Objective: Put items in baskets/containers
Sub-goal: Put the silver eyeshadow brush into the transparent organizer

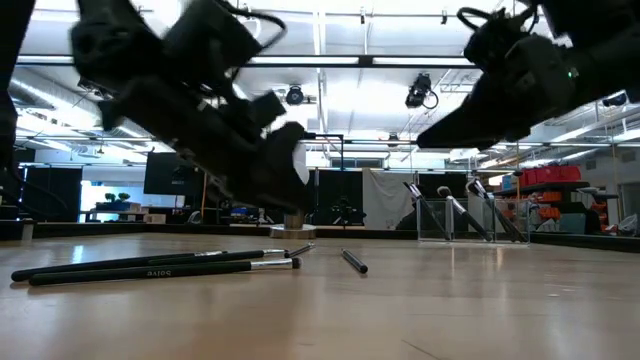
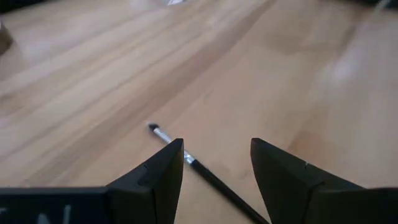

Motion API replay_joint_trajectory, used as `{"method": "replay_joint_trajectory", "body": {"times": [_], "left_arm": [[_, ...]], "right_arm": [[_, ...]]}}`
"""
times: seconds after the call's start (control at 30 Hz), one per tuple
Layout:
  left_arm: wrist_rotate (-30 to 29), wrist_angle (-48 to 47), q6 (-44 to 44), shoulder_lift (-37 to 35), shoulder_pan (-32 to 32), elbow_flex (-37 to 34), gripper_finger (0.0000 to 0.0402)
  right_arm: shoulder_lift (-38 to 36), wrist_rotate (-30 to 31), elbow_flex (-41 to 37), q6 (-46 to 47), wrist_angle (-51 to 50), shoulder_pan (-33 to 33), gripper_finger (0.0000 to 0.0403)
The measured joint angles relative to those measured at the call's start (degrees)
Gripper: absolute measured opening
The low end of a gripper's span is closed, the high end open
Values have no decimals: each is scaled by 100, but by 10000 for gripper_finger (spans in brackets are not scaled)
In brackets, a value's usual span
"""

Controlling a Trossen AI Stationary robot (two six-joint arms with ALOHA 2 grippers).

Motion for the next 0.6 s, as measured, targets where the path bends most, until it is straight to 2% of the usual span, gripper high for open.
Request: {"method": "replay_joint_trajectory", "body": {"times": [0.2, 0.33, 0.6], "left_arm": [[484, -978, -194, 408, 327, 658, 192], [629, -1131, -202, 616, 484, 742, 183], [858, -1045, -74, 646, 792, 645, 115]], "right_arm": [[86, 178, -77, -168, 364, -39, 57], [89, 242, -77, -282, 432, -54, 56], [87, 243, -77, -345, 427, -55, 56]]}}
